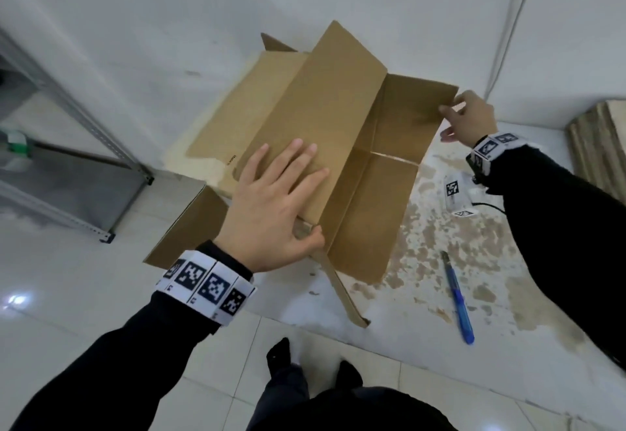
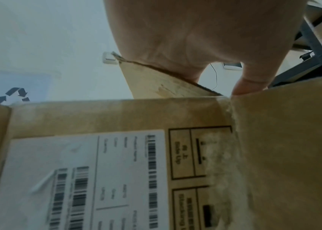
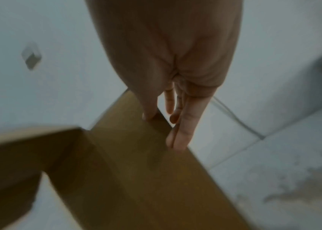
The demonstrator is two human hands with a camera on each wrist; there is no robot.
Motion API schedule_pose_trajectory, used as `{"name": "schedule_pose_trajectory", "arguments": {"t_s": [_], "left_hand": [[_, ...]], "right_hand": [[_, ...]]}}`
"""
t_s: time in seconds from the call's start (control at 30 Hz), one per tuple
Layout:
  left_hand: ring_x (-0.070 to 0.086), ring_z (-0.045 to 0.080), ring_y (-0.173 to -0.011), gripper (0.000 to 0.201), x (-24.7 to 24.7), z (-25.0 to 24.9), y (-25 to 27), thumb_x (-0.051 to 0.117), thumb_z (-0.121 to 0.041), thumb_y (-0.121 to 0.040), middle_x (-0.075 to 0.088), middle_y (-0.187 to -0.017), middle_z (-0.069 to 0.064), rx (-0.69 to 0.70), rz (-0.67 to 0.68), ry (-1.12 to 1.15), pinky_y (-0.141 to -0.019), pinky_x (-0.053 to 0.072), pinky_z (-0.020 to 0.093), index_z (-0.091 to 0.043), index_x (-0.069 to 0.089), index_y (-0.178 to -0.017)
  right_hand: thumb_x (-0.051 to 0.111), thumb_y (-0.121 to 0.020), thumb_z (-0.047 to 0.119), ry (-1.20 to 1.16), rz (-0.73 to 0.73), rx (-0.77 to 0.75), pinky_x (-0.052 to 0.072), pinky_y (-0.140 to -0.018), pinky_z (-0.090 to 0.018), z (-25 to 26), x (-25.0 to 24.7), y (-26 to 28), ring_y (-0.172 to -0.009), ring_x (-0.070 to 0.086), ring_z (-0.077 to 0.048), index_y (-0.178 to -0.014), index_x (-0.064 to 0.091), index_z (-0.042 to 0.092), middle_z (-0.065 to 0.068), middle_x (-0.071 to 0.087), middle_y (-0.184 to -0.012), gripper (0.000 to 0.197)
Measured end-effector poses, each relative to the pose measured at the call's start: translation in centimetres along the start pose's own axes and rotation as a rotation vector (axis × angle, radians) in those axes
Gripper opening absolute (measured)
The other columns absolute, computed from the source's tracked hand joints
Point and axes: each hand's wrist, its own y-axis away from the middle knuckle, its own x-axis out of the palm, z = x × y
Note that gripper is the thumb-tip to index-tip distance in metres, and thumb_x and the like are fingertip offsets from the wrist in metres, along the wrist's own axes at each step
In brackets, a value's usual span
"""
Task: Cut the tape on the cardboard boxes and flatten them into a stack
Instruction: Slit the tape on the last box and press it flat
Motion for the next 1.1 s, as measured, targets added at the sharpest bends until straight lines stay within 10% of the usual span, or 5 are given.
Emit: {"name": "schedule_pose_trajectory", "arguments": {"t_s": [0.33,0.47,0.57,0.8,1.1], "left_hand": [[0.021,0.024,-0.145,0.071,2.5,0.5,-6.3,0.035,-0.062,-0.081,0.031,-0.154,0.007,0.000,0.078,0.023,-0.116,0.010,0.051,-0.022,0.045,-0.139],[0.005,0.026,-0.147,0.087,4.6,1.9,-10.0,0.008,-0.077,-0.081,0.014,-0.159,0.007,0.103,0.180,-0.004,-0.117,0.000,0.052,-0.025,0.029,-0.148],[-0.004,0.030,-0.147,0.111,7.2,2.5,-12.1,0.008,-0.094,-0.065,0.003,-0.160,0.008,0.218,0.273,-0.072,-0.117,-0.006,0.054,-0.026,0.014,-0.152],[-0.018,0.029,-0.145,0.114,16.4,1.4,-11.5,0.036,-0.089,-0.068,-0.016,-0.158,0.012,0.407,0.563,-0.162,-0.114,-0.016,0.048,-0.023,-0.005,-0.152],[-0.044,0.026,-0.130,0.109,20.0,0.5,-6.6,0.050,-0.056,-0.087,-0.047,-0.139,0.012,0.194,0.503,0.221,-0.115,-0.016,0.047,-0.017,-0.038,-0.139]], "right_hand": [[0.048,-0.076,0.075,-0.563,0.634,-0.174,0.040,-0.097,-0.013,0.8,5.5,26.3,-0.127,0.045,0.000,-0.141,0.032,0.024,0.026,0.048,-0.134,0.083],[0.051,-0.096,0.018,-0.497,0.242,-0.060,0.051,-0.070,-0.019,1.1,7.8,26.2,-0.089,0.065,-0.008,-0.114,0.054,0.023,0.014,0.069,-0.096,0.018],[0.046,-0.098,0.018,-0.294,-0.118,0.070,0.054,-0.072,-0.051,-0.4,8.3,23.4,-0.083,0.062,-0.038,-0.106,0.058,0.011,-0.018,0.066,-0.093,0.016],[0.044,-0.099,0.021,-0.003,-0.196,0.304,0.042,-0.069,-0.035,-4.7,10.5,18.5,-0.075,0.052,-0.021,-0.103,0.054,0.008,-0.007,0.056,-0.085,0.017],[0.038,-0.091,0.001,0.600,-0.093,0.302,0.017,-0.117,-0.046,-5.5,16.8,17.9,-0.145,0.008,-0.030,-0.146,0.022,0.008,-0.016,0.007,-0.157,0.058]]}}
